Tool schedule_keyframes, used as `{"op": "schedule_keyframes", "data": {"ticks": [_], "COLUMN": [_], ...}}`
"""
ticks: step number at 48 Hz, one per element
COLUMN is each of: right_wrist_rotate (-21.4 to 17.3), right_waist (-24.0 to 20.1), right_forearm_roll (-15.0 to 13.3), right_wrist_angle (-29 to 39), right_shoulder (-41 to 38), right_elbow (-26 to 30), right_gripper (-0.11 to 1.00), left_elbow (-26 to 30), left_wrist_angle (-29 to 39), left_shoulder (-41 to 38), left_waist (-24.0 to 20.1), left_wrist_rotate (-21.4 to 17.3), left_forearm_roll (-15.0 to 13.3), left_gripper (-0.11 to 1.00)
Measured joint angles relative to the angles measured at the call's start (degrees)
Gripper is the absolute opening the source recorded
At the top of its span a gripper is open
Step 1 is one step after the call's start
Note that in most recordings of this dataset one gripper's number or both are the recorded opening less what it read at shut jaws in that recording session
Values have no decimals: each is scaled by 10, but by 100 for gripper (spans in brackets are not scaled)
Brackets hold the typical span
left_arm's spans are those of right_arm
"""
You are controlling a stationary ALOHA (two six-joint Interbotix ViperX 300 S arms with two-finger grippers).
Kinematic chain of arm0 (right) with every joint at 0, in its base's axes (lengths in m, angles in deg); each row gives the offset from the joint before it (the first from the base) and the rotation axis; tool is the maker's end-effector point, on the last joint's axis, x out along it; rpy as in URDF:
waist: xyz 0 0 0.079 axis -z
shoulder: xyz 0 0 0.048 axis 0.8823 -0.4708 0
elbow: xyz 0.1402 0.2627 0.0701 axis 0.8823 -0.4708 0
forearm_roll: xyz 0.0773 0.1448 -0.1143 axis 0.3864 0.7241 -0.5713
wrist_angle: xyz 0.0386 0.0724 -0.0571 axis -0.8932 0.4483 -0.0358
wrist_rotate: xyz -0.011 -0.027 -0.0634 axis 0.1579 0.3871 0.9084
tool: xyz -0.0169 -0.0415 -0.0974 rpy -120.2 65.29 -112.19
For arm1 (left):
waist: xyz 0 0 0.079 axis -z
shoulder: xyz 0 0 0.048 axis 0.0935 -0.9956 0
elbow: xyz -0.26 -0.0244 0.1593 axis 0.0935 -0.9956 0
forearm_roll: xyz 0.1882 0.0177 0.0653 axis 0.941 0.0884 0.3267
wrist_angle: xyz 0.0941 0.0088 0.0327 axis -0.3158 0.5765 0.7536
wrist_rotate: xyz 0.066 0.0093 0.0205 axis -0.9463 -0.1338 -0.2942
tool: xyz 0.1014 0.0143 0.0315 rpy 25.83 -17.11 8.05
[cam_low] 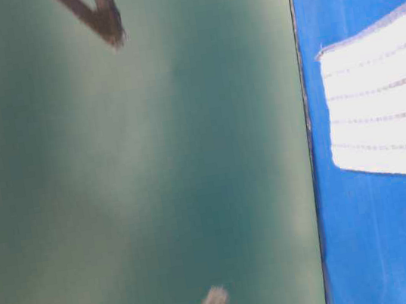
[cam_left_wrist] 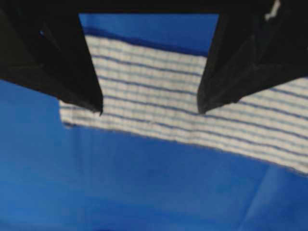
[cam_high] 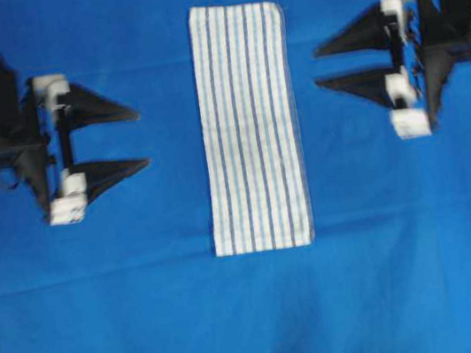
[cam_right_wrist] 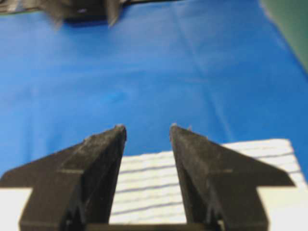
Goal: Fold the blue towel.
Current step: 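Move both grippers to the strip's far end and grasp its corners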
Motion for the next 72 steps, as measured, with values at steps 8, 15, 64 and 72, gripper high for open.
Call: {"op": "schedule_keyframes", "data": {"ticks": [8,15,64,72], "right_wrist_rotate": [0,0,2,4], "right_waist": [-1,-1,229,248], "right_forearm_roll": [13,14,19,20], "right_wrist_angle": [-7,-14,-19,-23], "right_shoulder": [12,11,-294,-358], "right_elbow": [-34,-38,72,103], "right_gripper": [49,50,65,66], "left_elbow": [-33,-37,162,204], "left_wrist_angle": [-5,-6,-39,-41], "left_shoulder": [61,82,-316,-381], "left_waist": [0,0,-213,-242], "left_wrist_rotate": [0,1,-8,-7], "left_forearm_roll": [1,1,1,1], "left_gripper": [72,72,89,89]}}
